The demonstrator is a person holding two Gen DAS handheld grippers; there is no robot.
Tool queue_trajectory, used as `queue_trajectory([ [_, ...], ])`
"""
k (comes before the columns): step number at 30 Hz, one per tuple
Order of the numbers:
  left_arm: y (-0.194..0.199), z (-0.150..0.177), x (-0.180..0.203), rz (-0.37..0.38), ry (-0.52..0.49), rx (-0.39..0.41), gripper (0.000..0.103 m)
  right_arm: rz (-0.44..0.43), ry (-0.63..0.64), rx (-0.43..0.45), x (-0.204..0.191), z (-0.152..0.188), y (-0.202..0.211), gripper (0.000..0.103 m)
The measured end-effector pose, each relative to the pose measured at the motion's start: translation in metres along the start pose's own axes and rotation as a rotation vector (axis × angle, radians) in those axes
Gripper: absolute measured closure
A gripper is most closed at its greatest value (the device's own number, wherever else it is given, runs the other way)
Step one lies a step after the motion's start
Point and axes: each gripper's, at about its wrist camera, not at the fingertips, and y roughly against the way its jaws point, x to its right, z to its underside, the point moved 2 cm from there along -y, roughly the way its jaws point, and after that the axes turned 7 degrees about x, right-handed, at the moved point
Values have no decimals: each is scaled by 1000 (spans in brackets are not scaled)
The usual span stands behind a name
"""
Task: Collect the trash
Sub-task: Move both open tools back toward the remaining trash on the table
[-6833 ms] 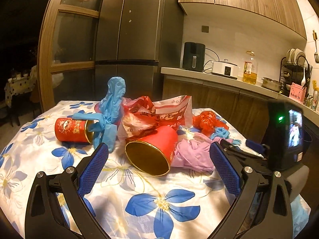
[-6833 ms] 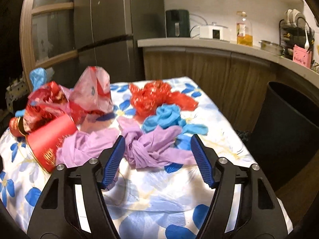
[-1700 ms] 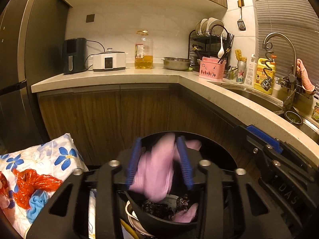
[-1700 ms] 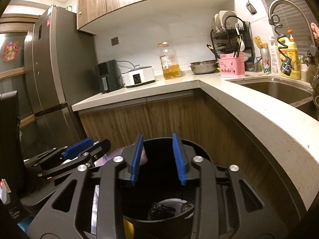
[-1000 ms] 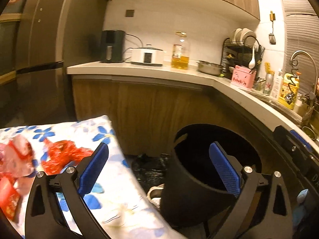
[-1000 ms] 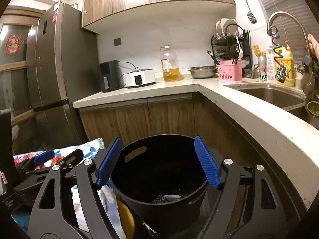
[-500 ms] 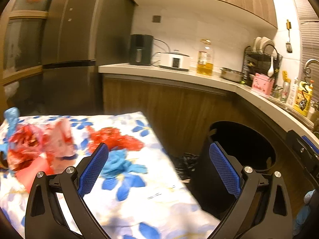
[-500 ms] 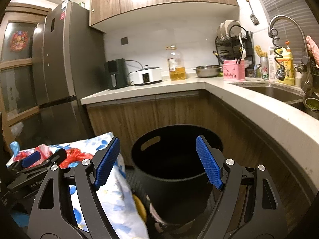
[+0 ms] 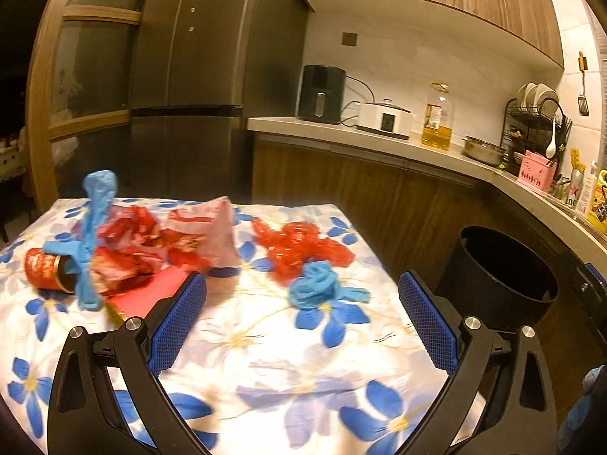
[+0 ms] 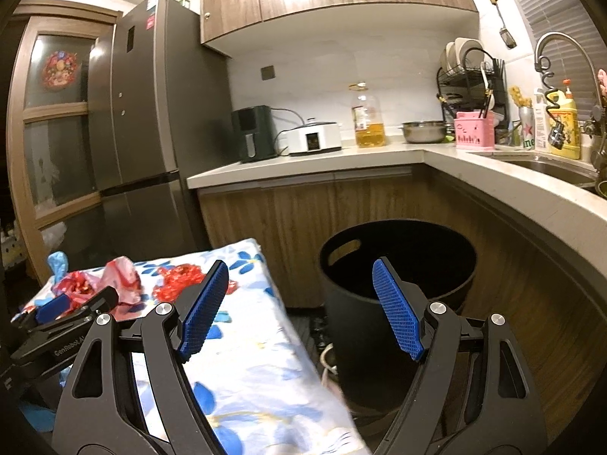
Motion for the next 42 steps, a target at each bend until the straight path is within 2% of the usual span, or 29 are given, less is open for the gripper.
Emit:
queue_trajectory([
  [18, 23, 7, -93, -185, 25, 34, 6, -157, 24, -77, -90, 37, -18, 26],
  [31, 19, 9, -138, -266, 53, 26, 6, -308, 58, -112, -160, 53, -47, 26],
  [38, 12, 6, -155, -295, 58, 31, 6, -375, 68, -137, -198, 56, -76, 35],
  [42, 7, 3, -163, -303, 54, 32, 6, -394, 80, -166, -217, 61, -97, 44],
])
